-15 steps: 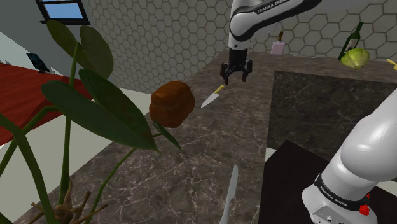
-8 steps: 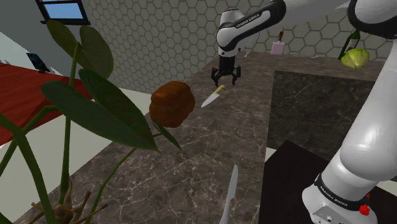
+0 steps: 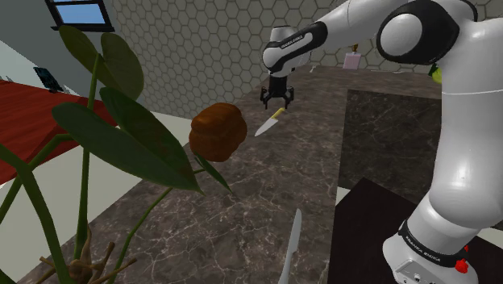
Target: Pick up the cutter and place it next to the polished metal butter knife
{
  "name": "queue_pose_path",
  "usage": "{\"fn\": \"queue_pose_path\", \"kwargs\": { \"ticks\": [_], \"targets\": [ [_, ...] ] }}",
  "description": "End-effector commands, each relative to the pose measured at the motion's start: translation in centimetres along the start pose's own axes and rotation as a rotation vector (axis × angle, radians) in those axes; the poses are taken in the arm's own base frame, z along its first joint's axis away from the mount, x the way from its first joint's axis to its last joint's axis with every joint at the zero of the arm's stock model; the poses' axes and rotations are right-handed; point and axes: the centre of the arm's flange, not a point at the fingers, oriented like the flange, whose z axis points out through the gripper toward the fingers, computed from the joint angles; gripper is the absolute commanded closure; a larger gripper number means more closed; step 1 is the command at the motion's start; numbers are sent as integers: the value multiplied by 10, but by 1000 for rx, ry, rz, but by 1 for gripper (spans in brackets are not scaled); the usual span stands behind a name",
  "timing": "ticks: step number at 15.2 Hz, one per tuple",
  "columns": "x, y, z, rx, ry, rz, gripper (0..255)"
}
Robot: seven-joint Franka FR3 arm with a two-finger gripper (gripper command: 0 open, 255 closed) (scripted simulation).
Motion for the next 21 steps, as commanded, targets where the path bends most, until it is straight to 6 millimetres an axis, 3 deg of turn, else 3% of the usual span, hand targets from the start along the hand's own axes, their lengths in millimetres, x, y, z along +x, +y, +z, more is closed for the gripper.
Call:
{"fn": "queue_pose_path", "kwargs": {
  "ticks": [1, 9, 17, 18, 21],
  "targets": [
    [23, -8, 15, 4, 5, 41, 0],
    [25, -8, 56, 4, 5, 45, 0],
    [25, -8, 56, 4, 5, 45, 0],
    [25, -8, 56, 4, 5, 45, 255],
    [25, -8, 56, 4, 5, 45, 255]
  ]
}}
